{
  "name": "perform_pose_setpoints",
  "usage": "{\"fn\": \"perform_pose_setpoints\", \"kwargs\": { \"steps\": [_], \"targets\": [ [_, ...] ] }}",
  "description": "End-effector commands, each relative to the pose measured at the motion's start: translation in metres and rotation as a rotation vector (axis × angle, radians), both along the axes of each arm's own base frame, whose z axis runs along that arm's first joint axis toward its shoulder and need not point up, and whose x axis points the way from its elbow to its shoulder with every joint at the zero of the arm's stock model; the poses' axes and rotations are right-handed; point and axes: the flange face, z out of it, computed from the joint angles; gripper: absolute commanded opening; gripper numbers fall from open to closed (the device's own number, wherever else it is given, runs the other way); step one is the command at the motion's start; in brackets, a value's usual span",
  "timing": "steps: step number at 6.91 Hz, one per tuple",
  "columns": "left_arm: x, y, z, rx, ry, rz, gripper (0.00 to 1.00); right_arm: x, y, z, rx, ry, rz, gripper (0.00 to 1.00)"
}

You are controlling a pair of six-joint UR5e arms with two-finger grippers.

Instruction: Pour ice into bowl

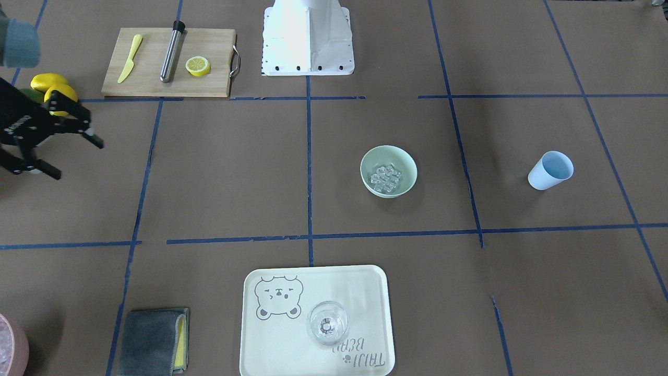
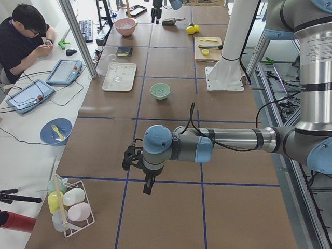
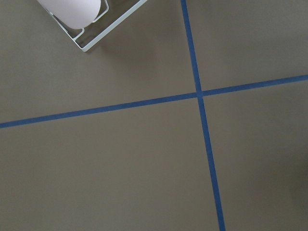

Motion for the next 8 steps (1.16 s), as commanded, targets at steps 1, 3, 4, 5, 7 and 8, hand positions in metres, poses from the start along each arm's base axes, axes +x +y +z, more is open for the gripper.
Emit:
{"fn": "perform_pose_setpoints", "kwargs": {
  "steps": [1, 3, 4, 5, 7, 8],
  "targets": [
    [-0.001, 0.0, -0.01, 0.004, 0.006, -0.017, 1.0, -0.109, 0.03, -0.091, -0.057, 0.068, 0.032, 0.98],
    [-0.001, 0.0, -0.016, -0.011, 0.007, -0.018, 1.0, -0.18, 0.039, -0.139, -0.094, 0.121, 0.079, 0.98],
    [-0.001, 0.0, -0.02, -0.003, 0.006, -0.018, 1.0, -0.243, 0.043, -0.161, -0.13, 0.154, 0.12, 0.98],
    [-0.001, 0.0, -0.023, 0.001, 0.006, -0.018, 1.0, -0.298, 0.048, -0.17, -0.115, 0.207, 0.147, 0.99],
    [-0.001, 0.0, -0.026, 0.007, 0.004, -0.018, 1.0, -0.373, 0.067, -0.17, -0.172, 0.27, 0.197, 0.98],
    [-0.001, 0.0, -0.028, 0.012, 0.003, -0.018, 1.0, -0.401, 0.071, -0.164, -0.139, 0.31, 0.286, 0.98]
  ]
}}
